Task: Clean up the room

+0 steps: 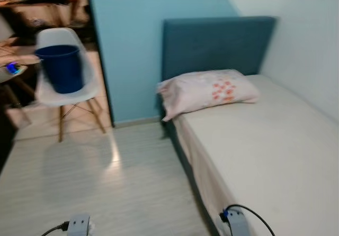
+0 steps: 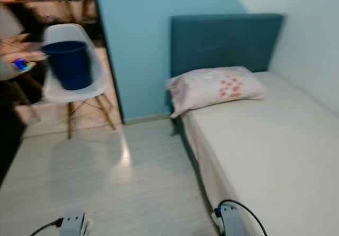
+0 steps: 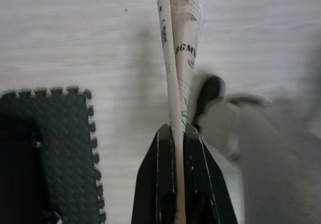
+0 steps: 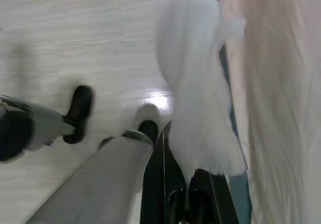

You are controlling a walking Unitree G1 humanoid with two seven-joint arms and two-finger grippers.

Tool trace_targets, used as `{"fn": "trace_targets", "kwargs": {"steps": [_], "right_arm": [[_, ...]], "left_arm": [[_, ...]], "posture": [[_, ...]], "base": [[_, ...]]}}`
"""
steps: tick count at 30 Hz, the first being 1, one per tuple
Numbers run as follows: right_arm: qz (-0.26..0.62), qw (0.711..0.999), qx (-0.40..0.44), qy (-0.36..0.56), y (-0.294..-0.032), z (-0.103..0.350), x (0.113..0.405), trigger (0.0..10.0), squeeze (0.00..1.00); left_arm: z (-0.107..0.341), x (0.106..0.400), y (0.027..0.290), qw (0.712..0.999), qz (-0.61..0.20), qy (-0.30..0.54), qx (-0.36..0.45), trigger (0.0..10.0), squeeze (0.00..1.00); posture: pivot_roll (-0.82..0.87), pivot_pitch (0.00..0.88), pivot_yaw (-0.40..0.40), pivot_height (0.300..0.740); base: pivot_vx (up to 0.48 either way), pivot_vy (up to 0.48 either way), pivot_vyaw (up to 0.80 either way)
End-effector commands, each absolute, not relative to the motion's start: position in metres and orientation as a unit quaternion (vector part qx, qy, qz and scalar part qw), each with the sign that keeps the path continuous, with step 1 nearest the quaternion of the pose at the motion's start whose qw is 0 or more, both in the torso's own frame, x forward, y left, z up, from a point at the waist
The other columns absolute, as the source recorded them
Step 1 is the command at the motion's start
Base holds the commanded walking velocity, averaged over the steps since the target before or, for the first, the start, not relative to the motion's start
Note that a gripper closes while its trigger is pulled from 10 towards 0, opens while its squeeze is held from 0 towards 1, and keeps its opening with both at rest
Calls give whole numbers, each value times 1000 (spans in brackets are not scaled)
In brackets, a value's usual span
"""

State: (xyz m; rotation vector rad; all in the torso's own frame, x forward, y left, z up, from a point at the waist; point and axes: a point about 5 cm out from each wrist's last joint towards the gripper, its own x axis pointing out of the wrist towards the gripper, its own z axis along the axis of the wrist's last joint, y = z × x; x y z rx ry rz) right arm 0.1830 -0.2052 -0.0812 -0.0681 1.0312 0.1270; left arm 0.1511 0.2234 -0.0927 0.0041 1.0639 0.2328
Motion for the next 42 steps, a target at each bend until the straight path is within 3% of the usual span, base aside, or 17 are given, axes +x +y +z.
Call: {"fn": "trace_targets", "kwargs": {"steps": [1, 5, 27, 35, 39, 42], "right_arm": [[72, 868, -36, 490, -200, -80, 187, 10000, 0], [75, 869, -39, 488, -200, -79, 189, 10000, 0], [74, 876, -68, 472, -213, -69, 204, 10000, 0], [51, 880, -97, 462, -214, -63, 215, 10000, 0], [40, 895, -55, 441, -212, -54, 231, 10000, 0], [26, 911, -23, 410, -207, -42, 249, 10000, 0]], "left_arm": [[-90, 158, 221, 860, 98, 500, 10, 10000, 0], [-92, 155, 221, 857, 87, 507, 18, 10000, 0], [-93, 148, 227, 855, 100, 509, 15, 10000, 0], [-80, 177, 227, 878, 68, 469, 66, 10000, 0], [-67, 203, 222, 901, 47, 424, 80, 10000, 0], [-45, 240, 211, 929, 27, 361, 74, 10000, 0]], "posture": [[-14, 0, -75, 695], [-14, 0, -77, 695], [-6, 0, -90, 695], [-1, 0, -91, 695], [0, 0, -89, 695], [-2, 0, -86, 695]], "base": [[0, 0, 800], [81, 0, 800], [480, 0, 798], [480, 0, 98], [480, 0, 0], [480, 0, -783]]}}
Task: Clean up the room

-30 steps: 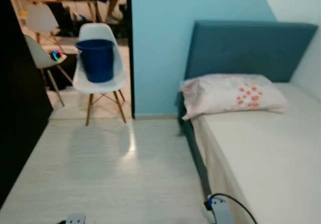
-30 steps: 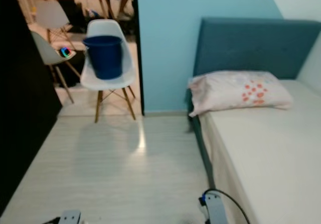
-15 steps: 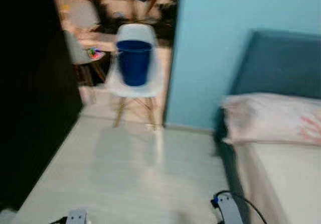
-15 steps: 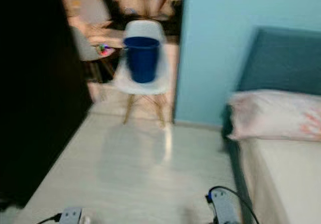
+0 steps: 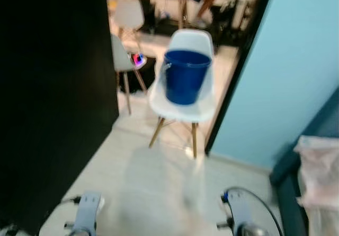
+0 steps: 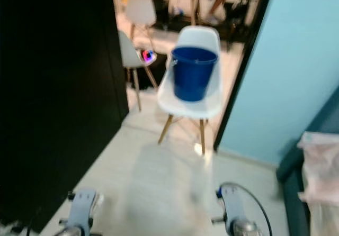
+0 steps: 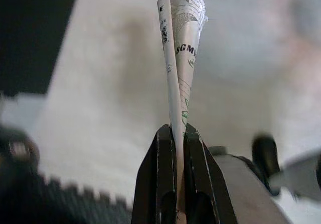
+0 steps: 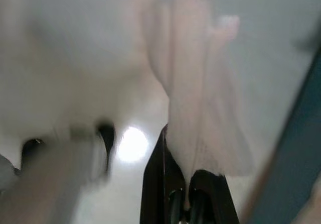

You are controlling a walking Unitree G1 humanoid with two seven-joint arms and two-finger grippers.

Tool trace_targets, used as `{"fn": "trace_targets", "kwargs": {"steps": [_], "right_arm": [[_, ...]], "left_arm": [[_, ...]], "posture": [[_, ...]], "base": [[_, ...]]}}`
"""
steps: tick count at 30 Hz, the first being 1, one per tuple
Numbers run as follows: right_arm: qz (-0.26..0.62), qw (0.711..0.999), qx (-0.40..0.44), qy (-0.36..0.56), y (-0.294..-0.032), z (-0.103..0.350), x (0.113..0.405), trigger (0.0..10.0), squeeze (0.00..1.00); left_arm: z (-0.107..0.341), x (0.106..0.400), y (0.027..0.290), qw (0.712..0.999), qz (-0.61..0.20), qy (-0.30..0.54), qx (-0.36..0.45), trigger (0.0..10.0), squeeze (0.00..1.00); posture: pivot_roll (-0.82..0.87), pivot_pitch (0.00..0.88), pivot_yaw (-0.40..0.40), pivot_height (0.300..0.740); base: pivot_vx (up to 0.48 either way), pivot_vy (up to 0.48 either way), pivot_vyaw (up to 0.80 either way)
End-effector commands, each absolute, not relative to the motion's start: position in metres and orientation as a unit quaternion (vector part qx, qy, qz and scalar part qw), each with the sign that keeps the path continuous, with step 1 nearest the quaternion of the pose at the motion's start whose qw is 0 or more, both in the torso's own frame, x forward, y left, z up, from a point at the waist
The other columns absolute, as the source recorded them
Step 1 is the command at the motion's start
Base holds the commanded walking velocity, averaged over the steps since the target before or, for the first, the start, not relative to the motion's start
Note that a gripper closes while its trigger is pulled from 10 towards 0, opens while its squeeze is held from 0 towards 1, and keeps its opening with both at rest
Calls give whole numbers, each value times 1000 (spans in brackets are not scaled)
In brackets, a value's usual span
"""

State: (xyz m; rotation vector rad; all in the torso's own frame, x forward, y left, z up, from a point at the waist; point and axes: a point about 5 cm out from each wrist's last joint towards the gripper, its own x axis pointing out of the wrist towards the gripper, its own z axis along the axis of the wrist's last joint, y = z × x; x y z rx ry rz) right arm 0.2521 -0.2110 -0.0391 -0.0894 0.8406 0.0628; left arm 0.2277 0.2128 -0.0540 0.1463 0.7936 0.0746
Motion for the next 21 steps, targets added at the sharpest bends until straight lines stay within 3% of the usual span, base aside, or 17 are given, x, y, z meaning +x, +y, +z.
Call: {"fn": "trace_targets", "kwargs": {"steps": [1, 6, 11, 16, 21], "right_arm": [[25, 918, -17, 395, -205, -37, 256, 10000, 0], [24, 942, 4, 336, -197, -16, 283, 10000, 0], [101, 958, 56, 262, -173, 15, 314, 10000, 0], [203, 957, 88, 187, -146, 52, 341, 10000, 0], [242, 953, 105, 146, -134, 74, 353, 10000, 0]], "left_arm": [[-36, 253, 207, 939, 20, 335, 68, 10000, 0], [-12, 282, 195, 960, 0, 273, 62, 10000, 0], [16, 309, 187, 978, -5, 205, 41, 10000, 0], [49, 334, 186, 991, -9, 132, 32, 10000, 0], [65, 343, 185, 994, -15, 100, 33, 10000, 0]], "posture": [[-4, 0, -85, 695], [-4, 0, -81, 695], [-12, 0, -71, 695], [-9, 0, -72, 695], [-12, 0, -72, 695]], "base": [[480, 0, -763], [480, 0, -641], [480, 0, 0], [480, 0, 0], [480, 0, 0]]}}
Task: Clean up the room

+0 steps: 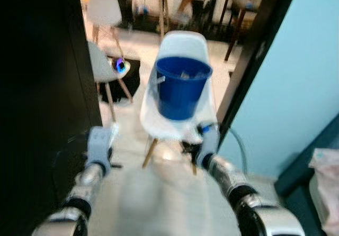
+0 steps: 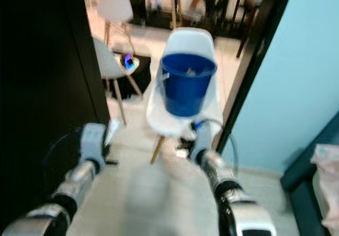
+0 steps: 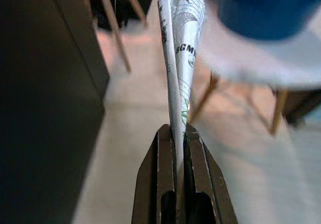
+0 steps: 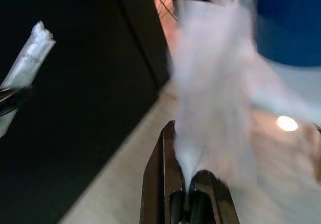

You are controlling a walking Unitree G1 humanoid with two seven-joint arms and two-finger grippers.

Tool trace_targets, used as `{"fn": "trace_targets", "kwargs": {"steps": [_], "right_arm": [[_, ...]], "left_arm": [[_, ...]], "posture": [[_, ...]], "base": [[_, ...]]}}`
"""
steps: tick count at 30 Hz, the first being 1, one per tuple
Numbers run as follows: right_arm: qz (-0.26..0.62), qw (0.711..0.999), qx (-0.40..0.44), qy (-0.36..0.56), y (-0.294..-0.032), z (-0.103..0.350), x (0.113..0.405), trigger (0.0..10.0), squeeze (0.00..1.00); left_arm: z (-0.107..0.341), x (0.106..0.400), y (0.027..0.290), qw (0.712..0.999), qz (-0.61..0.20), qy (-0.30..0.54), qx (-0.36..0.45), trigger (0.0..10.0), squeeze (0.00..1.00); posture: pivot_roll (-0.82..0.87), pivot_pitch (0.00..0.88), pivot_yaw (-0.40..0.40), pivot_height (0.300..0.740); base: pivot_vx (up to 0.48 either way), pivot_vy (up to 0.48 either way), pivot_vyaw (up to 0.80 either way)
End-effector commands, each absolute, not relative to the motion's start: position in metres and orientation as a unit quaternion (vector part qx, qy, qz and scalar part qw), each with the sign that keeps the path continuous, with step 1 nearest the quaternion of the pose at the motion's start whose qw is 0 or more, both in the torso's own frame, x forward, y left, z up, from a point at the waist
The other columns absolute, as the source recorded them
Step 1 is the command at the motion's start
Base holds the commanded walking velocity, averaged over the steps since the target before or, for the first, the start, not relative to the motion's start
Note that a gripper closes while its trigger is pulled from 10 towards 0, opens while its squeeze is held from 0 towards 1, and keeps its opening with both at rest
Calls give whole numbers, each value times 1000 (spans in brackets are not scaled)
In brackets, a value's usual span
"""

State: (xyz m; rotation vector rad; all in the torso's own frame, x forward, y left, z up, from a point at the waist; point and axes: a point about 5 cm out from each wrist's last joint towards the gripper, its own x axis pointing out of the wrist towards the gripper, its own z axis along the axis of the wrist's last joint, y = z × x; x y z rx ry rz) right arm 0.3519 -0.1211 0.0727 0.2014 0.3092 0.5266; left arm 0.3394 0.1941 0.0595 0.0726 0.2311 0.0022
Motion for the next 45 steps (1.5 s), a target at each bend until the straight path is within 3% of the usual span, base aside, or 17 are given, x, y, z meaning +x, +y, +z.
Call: {"fn": "trace_targets", "kwargs": {"steps": [1, 8, 22, 30, 42, 45], "right_arm": [[258, 951, 113, 126, -128, 85, 359, 10000, 0], [277, 949, 135, 74, -119, 117, 374, 10000, 0], [278, 951, 128, 37, -114, 140, 384, 10000, 0], [279, 951, 131, 26, -115, 145, 386, 10000, 0], [267, 957, 108, 19, -113, 155, 391, 10000, 0], [275, 961, 8, 35, -106, 151, 390, 10000, 0]], "left_arm": [[72, 347, 184, 996, -19, 85, 31, 10000, 0], [94, 358, 178, 999, -35, 32, 12, 10000, 0], [135, 373, 159, 995, -82, -52, -18, 10000, 0], [141, 374, 153, 992, -103, -66, -32, 10000, 0], [148, 375, 146, 989, -113, -76, -56, 10000, 0], [156, 377, 147, 989, -107, -86, -62, 10000, 0]], "posture": [[-12, 0, -71, 695], [-5, 0, -74, 695], [-11, 0, -77, 695], [-13, 0, -82, 695], [-13, 0, -89, 695], [-15, 0, -92, 695]], "base": [[480, 0, 0], [480, 0, -788], [480, 0, -169], [480, 0, -788], [461, 0, 0], [0, 0, 0]]}}
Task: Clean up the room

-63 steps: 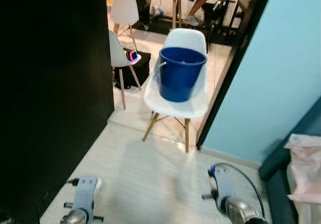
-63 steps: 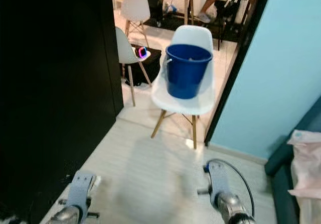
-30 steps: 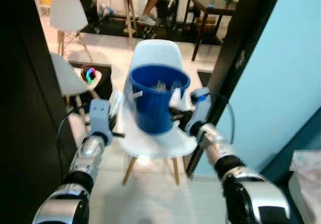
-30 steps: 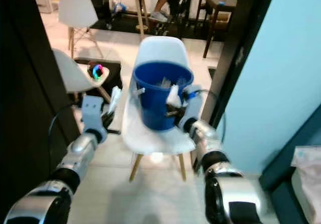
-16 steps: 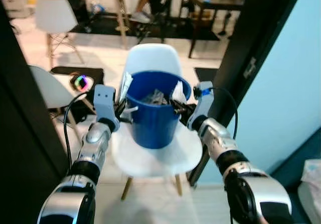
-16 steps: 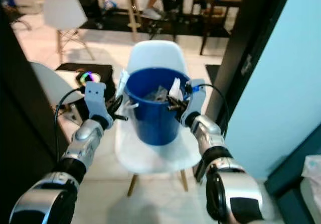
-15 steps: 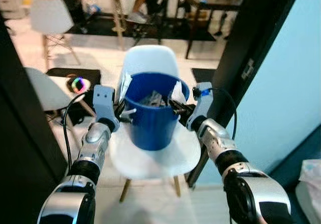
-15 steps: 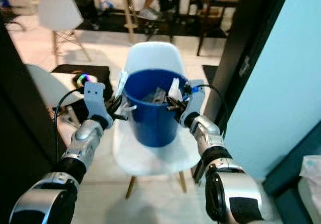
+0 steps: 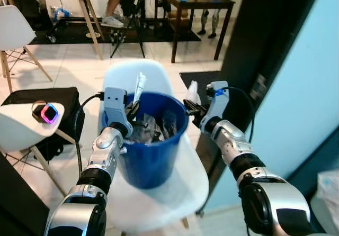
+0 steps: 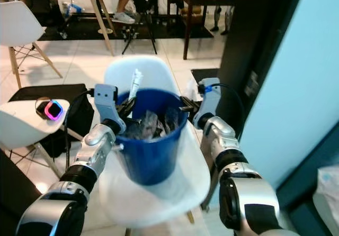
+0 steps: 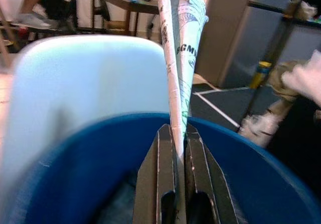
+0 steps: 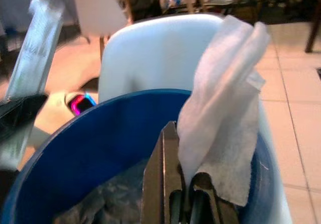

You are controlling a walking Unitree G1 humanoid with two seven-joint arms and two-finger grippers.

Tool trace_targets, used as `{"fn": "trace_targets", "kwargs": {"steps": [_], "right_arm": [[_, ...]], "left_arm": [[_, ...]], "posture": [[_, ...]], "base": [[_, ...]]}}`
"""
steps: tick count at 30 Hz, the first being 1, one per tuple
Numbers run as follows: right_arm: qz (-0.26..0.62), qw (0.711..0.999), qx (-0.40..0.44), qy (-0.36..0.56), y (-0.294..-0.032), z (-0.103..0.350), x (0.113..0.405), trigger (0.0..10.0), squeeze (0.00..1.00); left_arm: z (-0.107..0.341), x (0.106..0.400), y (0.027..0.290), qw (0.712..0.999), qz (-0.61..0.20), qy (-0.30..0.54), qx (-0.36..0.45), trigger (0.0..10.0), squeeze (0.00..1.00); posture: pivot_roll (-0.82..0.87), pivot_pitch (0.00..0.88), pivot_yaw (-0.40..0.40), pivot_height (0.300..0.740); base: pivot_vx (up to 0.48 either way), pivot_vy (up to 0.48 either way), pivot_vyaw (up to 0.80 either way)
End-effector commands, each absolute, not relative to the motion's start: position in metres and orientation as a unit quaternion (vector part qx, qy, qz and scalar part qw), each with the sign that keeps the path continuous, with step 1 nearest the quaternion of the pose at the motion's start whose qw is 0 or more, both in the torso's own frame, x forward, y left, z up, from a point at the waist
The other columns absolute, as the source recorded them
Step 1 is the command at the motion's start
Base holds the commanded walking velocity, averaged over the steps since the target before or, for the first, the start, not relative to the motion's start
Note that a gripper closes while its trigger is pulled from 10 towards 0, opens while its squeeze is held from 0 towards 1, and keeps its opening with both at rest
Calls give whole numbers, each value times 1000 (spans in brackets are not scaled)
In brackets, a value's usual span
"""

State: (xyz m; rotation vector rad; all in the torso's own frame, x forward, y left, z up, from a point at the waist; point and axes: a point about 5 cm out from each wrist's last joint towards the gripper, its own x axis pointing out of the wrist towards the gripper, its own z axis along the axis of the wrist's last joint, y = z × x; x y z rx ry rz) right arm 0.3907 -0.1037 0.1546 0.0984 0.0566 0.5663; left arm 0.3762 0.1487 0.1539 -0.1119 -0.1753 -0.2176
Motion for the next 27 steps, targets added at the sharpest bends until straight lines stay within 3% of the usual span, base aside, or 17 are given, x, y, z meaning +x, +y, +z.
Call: {"fn": "trace_targets", "kwargs": {"steps": [1, 5, 11, 18, 19, 20, 21, 22, 27], "right_arm": [[276, 960, -19, 40, -104, 150, 390, 10000, 0], [285, 957, -34, 46, -98, 148, 389, 10000, 0], [205, 948, -225, 97, -96, 138, 393, 10000, 0], [222, 946, -214, 103, -82, 137, 392, 10000, 0], [226, 942, -223, 106, -79, 135, 390, 10000, 137], [226, 941, -227, 113, -77, 132, 389, 10000, 647], [226, 941, -227, 113, -77, 132, 389, 10000, 647], [225, 940, -228, 117, -77, 131, 389, 10000, 1000], [202, 937, -258, 123, -78, 129, 389, 10000, 1000]], "left_arm": [[157, 377, 147, 988, -105, -89, -63, 10000, 0], [161, 378, 148, 988, -103, -95, -64, 10000, 0], [167, 376, 148, 986, -103, -109, -68, 10000, 0], [168, 372, 147, 985, -107, -114, -74, 10000, 0], [168, 371, 147, 985, -108, -114, -77, 10000, 0], [168, 370, 146, 984, -112, -115, -79, 10000, 0], [168, 370, 146, 984, -112, -115, -79, 10000, 0], [168, 369, 145, 983, -115, -116, -81, 10000, 0], [168, 365, 141, 981, -135, -115, -83, 10000, 0]], "posture": [[-15, 0, -92, 695], [-14, 0, -93, 695], [-1, 0, -97, 695], [18, 0, -112, 695], [21, 0, -115, 695], [27, 0, -118, 695], [27, 0, -118, 695], [28, 0, -119, 695], [44, 0, -125, 695]], "base": [[0, 0, 0], [0, 0, 0], [0, 0, 0], [0, 0, 0], [0, 0, 0], [0, 0, 0], [0, 0, 0], [0, 0, 0], [0, 0, 0]]}}
